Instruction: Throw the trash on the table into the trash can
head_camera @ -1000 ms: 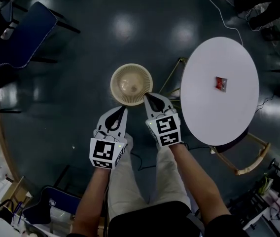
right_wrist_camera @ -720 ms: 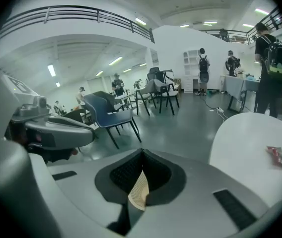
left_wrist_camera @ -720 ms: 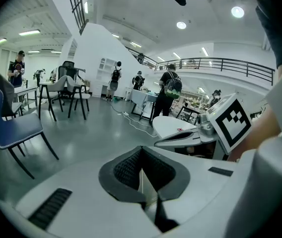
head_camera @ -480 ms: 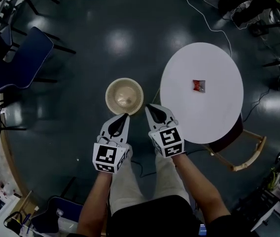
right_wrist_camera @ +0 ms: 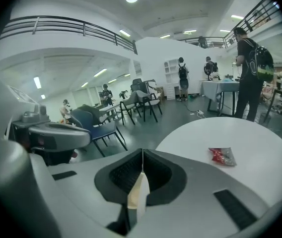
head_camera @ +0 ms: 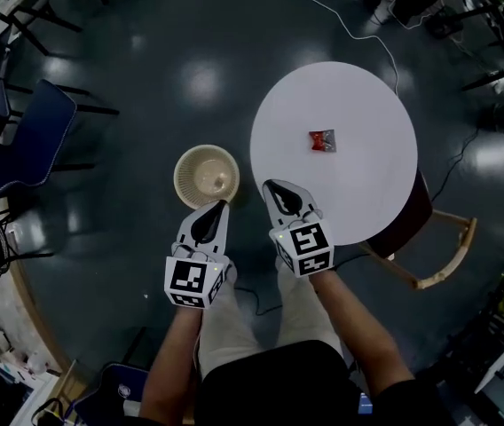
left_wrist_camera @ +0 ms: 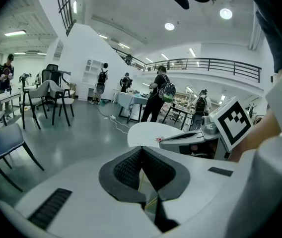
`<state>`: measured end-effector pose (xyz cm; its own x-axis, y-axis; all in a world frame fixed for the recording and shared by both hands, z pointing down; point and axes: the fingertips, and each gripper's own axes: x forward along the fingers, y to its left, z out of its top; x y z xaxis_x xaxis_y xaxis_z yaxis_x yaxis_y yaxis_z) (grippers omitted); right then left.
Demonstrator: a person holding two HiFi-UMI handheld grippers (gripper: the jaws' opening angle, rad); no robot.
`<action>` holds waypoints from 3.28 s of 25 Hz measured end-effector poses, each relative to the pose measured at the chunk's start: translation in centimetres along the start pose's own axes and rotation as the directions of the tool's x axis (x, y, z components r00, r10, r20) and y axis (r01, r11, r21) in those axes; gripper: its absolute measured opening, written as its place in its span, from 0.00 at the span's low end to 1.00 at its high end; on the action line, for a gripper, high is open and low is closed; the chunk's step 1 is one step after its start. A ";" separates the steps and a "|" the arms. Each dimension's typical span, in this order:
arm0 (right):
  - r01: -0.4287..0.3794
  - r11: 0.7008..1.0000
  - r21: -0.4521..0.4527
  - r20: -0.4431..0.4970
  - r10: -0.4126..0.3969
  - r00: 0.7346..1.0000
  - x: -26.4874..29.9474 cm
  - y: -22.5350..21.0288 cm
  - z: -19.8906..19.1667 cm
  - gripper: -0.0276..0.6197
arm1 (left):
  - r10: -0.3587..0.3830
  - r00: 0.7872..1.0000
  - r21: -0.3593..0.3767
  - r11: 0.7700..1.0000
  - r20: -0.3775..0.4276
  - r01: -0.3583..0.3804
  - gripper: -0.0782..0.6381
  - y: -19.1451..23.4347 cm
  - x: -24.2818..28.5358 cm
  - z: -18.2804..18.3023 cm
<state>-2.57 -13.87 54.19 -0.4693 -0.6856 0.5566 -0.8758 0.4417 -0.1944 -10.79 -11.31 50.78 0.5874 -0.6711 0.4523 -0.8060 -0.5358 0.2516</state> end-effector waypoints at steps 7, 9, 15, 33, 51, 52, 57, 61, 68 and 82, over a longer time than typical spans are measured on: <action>0.087 0.996 0.002 -0.022 -0.087 0.996 -2.8 -8.7 -1.6 0.08 | -0.024 0.999 -0.006 1.000 -0.022 0.024 0.12 -4.8 3.8 -0.5; 0.115 0.993 -0.007 -0.028 -0.116 0.993 -3.3 -10.8 -2.1 0.08 | -0.035 0.999 -0.013 0.999 -0.029 0.034 0.12 -5.8 4.6 -0.8; 0.112 0.993 -0.033 -0.062 -0.114 0.992 -2.9 -15.9 -2.6 0.22 | -0.069 0.996 -0.006 0.998 -0.058 0.069 0.12 -8.6 7.5 -1.5; 0.068 0.982 -0.176 -0.171 -0.099 0.980 2.1 -22.0 -4.9 0.42 | -0.075 0.990 -0.015 0.997 -0.119 0.073 0.12 -11.4 11.5 -4.5; 0.075 0.985 -0.154 -0.161 -0.100 0.982 1.8 -22.1 -4.3 0.21 | -0.071 0.990 -0.015 0.997 -0.124 0.070 0.12 -11.6 11.5 -5.1; 0.078 0.985 -0.154 -0.158 -0.102 0.982 1.7 -22.1 -4.2 0.20 | -0.070 0.990 -0.017 0.998 -0.124 0.069 0.12 -11.6 11.4 -5.1; 0.098 0.981 -0.168 -0.138 -0.122 0.983 1.2 -22.1 -3.9 0.09 | -0.067 0.991 -0.018 0.998 -0.118 0.065 0.12 -11.8 11.4 -5.0; 0.090 0.981 -0.171 -0.142 -0.115 0.983 1.1 -21.3 -4.4 0.09 | -0.068 0.991 -0.019 0.998 -0.112 0.066 0.12 -11.9 11.1 -5.1; 0.092 0.982 -0.164 -0.111 -0.111 0.988 0.4 -20.5 -3.5 0.09 | -0.056 0.993 -0.022 0.998 -0.107 0.054 0.12 -11.8 10.2 -5.3; 0.056 0.985 -0.161 -0.090 -0.071 0.993 -0.3 -15.3 -2.8 0.09 | -0.016 0.997 -0.038 0.999 -0.072 0.013 0.12 -9.7 6.6 -5.3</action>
<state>11.32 -18.79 59.31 -0.3940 -0.6601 0.6395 -0.8711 0.4902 -0.0307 0.47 -7.81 55.87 0.5932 -0.6239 0.5088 -0.8004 -0.5249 0.2895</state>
